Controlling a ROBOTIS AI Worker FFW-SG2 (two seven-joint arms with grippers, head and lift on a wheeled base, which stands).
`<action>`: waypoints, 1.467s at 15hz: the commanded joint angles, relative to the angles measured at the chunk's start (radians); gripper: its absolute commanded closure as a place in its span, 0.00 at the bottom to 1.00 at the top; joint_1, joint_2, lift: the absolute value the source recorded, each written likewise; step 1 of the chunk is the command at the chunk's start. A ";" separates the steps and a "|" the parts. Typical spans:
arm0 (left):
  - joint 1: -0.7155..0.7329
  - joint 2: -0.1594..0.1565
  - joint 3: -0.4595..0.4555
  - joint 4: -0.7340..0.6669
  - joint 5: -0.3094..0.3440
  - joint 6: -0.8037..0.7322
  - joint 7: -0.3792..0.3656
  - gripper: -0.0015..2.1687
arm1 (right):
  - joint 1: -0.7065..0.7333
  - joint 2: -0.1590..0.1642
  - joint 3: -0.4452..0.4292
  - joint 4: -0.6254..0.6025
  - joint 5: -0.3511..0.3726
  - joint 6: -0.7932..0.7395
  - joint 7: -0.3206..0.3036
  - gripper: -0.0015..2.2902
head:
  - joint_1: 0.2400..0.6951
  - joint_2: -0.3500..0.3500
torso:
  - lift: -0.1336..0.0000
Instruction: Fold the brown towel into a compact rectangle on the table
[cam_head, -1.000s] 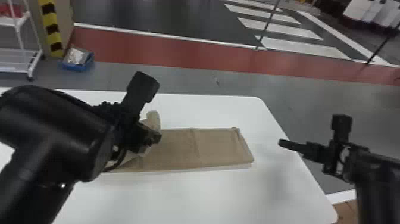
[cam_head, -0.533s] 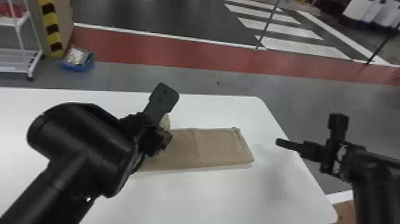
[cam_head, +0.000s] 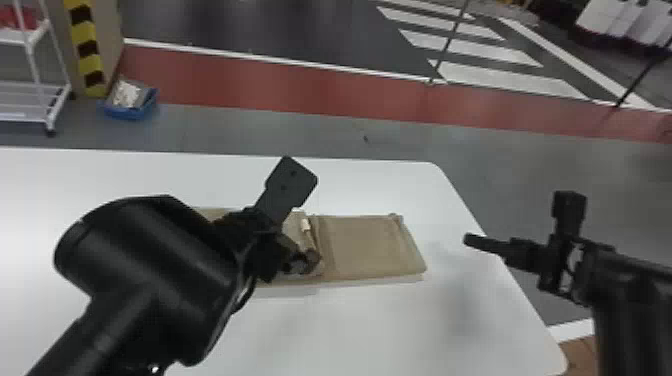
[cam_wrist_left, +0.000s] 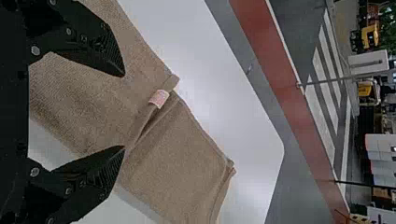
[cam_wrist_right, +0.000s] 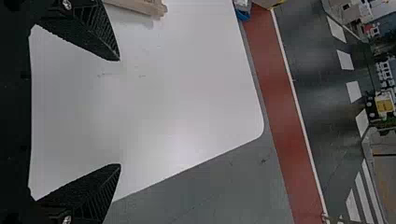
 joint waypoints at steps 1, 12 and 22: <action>0.025 -0.004 0.003 -0.054 -0.013 0.022 -0.006 0.02 | 0.007 0.009 0.000 -0.049 -0.005 0.058 0.000 0.03 | 1.00 0.00 | 0.07; 0.272 -0.004 0.449 -0.239 0.004 0.038 -0.157 0.02 | -0.054 0.243 0.239 -0.400 -0.043 0.454 -0.021 0.04 | 1.00 0.00 | 0.07; 0.342 -0.004 0.623 -0.268 0.004 0.007 -0.293 0.02 | -0.063 0.319 0.408 -0.375 0.051 0.444 -0.123 0.08 | 1.00 0.28 | 0.07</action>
